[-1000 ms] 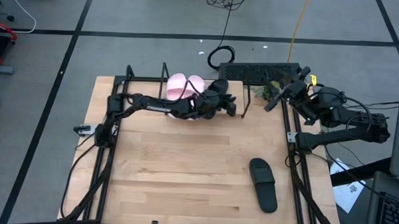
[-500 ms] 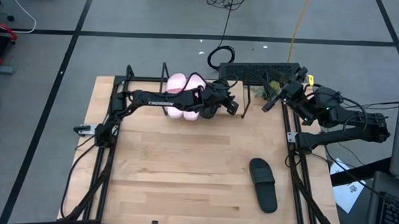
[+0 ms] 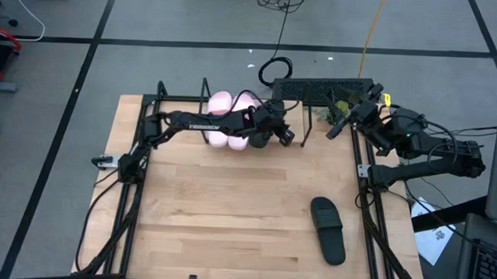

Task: Pick and place slides into the shelf
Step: Put the top black slipper on the shelf

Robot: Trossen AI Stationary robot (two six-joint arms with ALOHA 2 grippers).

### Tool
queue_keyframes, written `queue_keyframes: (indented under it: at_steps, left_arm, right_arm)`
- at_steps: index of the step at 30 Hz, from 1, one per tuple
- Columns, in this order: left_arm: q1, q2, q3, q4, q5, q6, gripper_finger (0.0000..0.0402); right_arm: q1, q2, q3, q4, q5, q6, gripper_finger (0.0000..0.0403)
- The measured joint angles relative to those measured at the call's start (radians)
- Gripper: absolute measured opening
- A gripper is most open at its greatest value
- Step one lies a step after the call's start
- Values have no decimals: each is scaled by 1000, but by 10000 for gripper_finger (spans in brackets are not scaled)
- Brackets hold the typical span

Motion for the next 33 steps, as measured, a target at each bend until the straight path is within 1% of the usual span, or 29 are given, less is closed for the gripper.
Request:
queue_keyframes:
  at_steps: [3,6,8,10,14,17,19,21,26,28,31,33]
  left_arm:
    - [9,-3,24,14,-1,32,129]
    - [23,2,64,-29,13,46,129]
    - [28,31,108,-60,17,59,129]
    - [29,71,162,-126,25,73,129]
    - [22,161,313,-240,30,89,129]
    - [25,208,410,-299,14,100,129]
    - [27,220,446,-325,-21,121,129]
    - [32,218,452,-347,-42,132,129]
    - [49,219,452,-398,-8,126,129]
    - [53,219,452,-415,-10,134,129]
    - [57,219,452,-409,-15,134,129]
    - [62,219,451,-389,-2,132,129]
  right_arm:
    - [0,0,0,-1,2,0,180]
    - [0,0,0,-1,1,-1,180]
    - [0,0,0,1,2,-3,180]
    - [0,1,0,2,1,-4,180]
    - [-1,1,0,8,2,-7,180]
    - [0,1,0,8,3,-8,180]
    - [-1,1,0,8,3,-8,180]
    - [0,1,0,8,3,-8,180]
    - [-1,1,0,8,3,-11,180]
    - [0,1,0,8,2,-11,180]
    - [0,2,0,10,2,-11,180]
    - [0,2,0,13,2,-10,180]
